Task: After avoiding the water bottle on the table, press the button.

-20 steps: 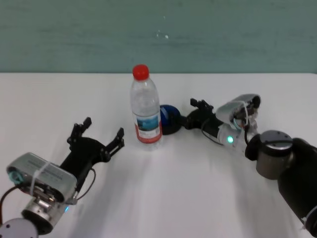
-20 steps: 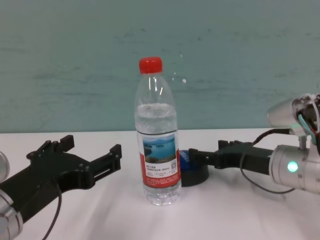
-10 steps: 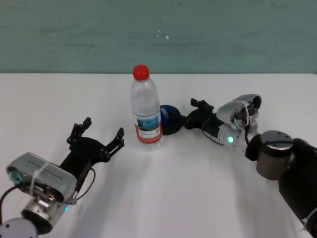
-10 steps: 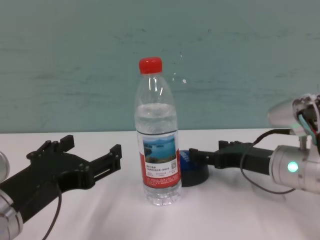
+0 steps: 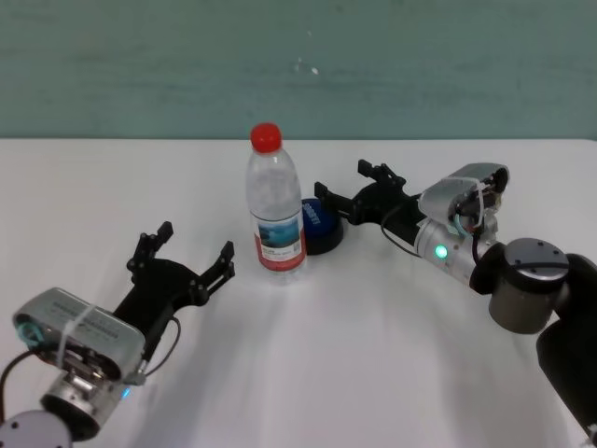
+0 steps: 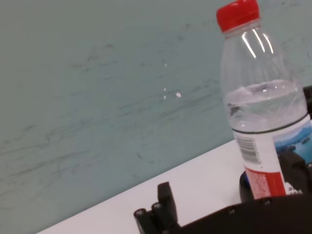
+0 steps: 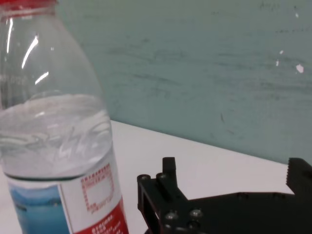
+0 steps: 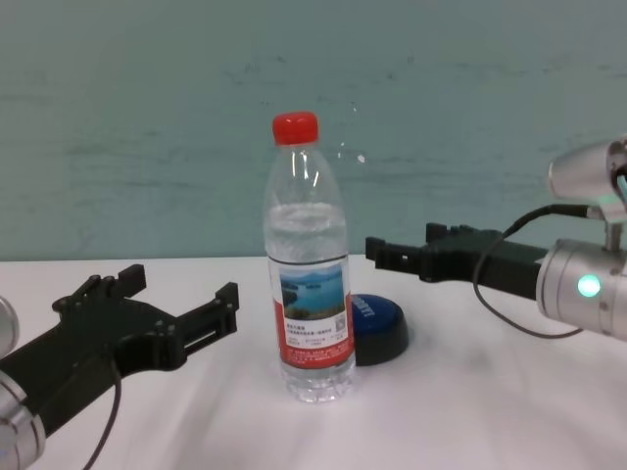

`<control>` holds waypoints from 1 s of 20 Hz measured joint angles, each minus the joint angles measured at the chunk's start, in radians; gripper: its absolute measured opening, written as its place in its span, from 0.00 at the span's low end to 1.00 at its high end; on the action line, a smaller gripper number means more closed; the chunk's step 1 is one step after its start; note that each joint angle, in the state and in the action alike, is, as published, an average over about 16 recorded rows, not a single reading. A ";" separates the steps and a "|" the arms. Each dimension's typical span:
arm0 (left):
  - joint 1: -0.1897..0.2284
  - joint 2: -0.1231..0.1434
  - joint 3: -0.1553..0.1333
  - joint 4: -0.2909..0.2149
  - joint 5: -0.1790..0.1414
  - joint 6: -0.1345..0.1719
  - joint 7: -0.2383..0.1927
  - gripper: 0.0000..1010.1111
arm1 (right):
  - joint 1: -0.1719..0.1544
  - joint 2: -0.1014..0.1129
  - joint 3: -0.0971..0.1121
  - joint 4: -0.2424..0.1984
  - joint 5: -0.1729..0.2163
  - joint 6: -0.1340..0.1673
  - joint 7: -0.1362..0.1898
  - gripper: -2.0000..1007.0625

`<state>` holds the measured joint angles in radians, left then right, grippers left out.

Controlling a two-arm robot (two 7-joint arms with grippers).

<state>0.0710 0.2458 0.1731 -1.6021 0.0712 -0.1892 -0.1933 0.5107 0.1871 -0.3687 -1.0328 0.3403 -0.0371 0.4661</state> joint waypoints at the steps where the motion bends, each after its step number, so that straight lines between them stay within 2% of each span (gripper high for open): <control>1: 0.000 0.000 0.000 0.000 0.000 0.000 0.000 0.99 | -0.004 0.002 0.000 -0.009 0.002 0.000 -0.002 1.00; 12: 0.000 0.000 0.000 0.000 0.000 0.000 0.000 0.99 | -0.033 0.028 0.018 -0.058 0.017 0.001 -0.036 1.00; 16: 0.000 0.000 0.000 0.000 0.000 0.000 0.000 0.99 | -0.059 0.045 0.033 -0.103 0.021 0.003 -0.050 1.00; 20: 0.000 0.000 0.000 0.000 0.000 0.000 0.000 0.99 | -0.099 0.067 0.051 -0.169 0.028 0.008 -0.064 1.00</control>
<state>0.0710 0.2458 0.1731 -1.6021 0.0712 -0.1892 -0.1932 0.4115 0.2542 -0.3177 -1.2019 0.3687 -0.0294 0.4023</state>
